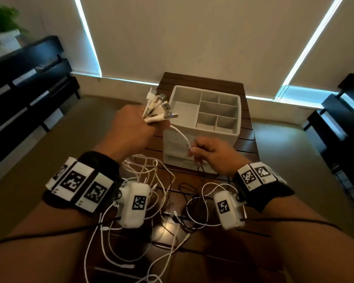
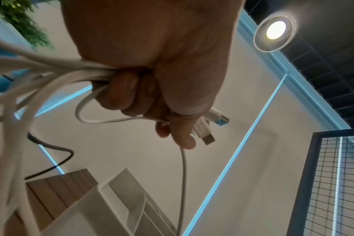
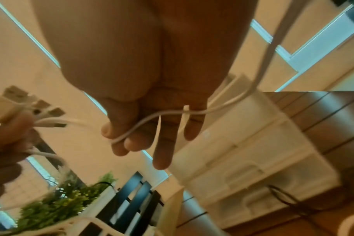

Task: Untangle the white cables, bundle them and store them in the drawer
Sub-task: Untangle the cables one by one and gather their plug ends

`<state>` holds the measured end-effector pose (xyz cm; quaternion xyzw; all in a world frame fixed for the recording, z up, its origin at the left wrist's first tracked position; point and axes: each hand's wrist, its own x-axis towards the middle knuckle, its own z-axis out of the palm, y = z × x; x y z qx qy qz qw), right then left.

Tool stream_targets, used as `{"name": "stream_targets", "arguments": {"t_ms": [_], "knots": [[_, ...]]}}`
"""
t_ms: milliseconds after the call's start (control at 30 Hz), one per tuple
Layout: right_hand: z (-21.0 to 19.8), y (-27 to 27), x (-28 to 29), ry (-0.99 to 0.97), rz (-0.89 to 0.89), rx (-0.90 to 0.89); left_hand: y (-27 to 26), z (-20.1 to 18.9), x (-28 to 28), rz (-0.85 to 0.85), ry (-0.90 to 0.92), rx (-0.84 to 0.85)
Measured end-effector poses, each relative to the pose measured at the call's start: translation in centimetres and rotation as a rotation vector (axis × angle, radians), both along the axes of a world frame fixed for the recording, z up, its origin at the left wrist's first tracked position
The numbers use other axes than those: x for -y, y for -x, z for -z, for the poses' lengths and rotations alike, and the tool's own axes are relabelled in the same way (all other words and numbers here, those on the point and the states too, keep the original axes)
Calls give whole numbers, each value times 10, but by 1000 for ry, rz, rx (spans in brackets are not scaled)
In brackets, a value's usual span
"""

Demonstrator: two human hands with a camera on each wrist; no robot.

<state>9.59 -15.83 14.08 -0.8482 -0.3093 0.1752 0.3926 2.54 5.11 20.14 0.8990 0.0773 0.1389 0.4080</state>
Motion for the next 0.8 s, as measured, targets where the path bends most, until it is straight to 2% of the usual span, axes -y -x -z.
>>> {"name": "stream_targets", "arguments": {"t_ms": [133,267,367,500,667,733,800], "knots": [[23,18,28,12,-11,-160,6,-1,-12,-7,15,-40],[56,57,29,46,-70,-272,-1,-2,-20,-127,-6,-7],[80,88,17,208,-200,-270,-6,-1,-20,-135,11,-15],[118,119,7,362,-408,-160,-6,8,-23,-110,20,-85],[145,135,27,433,-349,-350,-7,11,-44,-168,-54,-149],[146,134,37,476,-346,-369,-7,12,-46,-168,-9,-169],[146,127,41,488,-254,-340,-5,16,-39,-127,90,-266]]}}
